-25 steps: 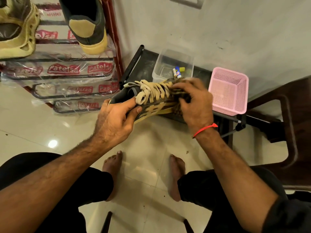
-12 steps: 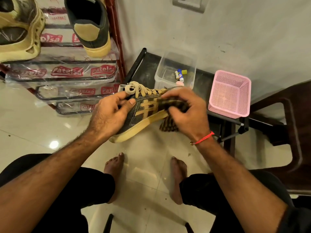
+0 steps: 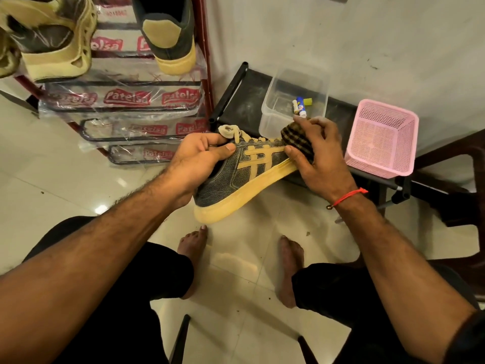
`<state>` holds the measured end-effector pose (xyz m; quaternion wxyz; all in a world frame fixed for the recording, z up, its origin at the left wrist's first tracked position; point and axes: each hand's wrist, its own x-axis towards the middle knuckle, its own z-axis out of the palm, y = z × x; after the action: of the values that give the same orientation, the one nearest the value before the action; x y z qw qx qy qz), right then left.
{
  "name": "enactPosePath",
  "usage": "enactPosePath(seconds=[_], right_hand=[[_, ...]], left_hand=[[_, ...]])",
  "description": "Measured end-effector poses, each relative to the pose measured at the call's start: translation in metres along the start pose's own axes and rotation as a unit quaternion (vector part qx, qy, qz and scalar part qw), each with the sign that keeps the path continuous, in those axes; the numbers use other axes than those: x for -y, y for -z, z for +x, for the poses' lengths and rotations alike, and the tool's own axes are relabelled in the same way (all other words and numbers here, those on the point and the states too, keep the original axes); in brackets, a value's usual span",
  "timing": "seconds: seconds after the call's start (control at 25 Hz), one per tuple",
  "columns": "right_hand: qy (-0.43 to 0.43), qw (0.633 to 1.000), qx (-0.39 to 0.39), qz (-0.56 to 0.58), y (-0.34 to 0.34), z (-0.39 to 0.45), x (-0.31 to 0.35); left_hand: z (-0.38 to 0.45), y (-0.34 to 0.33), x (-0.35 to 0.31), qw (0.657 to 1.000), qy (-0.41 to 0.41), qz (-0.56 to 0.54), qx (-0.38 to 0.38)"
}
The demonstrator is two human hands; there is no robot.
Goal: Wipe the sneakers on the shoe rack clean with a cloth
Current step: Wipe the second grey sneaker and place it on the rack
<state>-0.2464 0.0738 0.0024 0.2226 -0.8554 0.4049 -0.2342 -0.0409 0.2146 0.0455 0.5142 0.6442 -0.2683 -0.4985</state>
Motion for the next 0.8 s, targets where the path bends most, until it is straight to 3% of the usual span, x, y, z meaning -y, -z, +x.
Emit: enactPosePath(seconds=[0.16, 0.32, 0.36, 0.4, 0.52, 0.64, 0.8], right_hand=[[0.087, 0.994, -0.013, 0.07, -0.028, -0.027, 0.059], [0.345, 0.934, 0.081, 0.055, -0.053, -0.073, 0.108], [0.364, 0.927, 0.079, 0.038, -0.048, -0.067, 0.101], [0.34, 0.938, 0.053, 0.038, -0.043, -0.056, 0.09], [0.128, 0.979, -0.071, 0.142, -0.025, -0.025, 0.059], [-0.012, 0.957, -0.091, 0.274, -0.023, -0.021, 0.047], [-0.098, 0.893, -0.095, 0.428, -0.024, -0.025, 0.047]], left_hand=[[0.004, 0.0, 0.002, 0.998, 0.037, -0.021, -0.05], [0.006, 0.007, 0.001, 0.993, 0.065, -0.022, -0.094], [0.006, 0.008, 0.0, 0.993, 0.07, -0.015, -0.093], [0.007, 0.01, -0.001, 0.993, 0.075, -0.012, -0.09], [0.005, 0.012, -0.001, 0.992, 0.107, -0.03, -0.054], [-0.006, 0.005, -0.003, 0.993, 0.097, 0.049, 0.049], [-0.022, -0.001, -0.011, 0.972, -0.067, 0.173, 0.143]])
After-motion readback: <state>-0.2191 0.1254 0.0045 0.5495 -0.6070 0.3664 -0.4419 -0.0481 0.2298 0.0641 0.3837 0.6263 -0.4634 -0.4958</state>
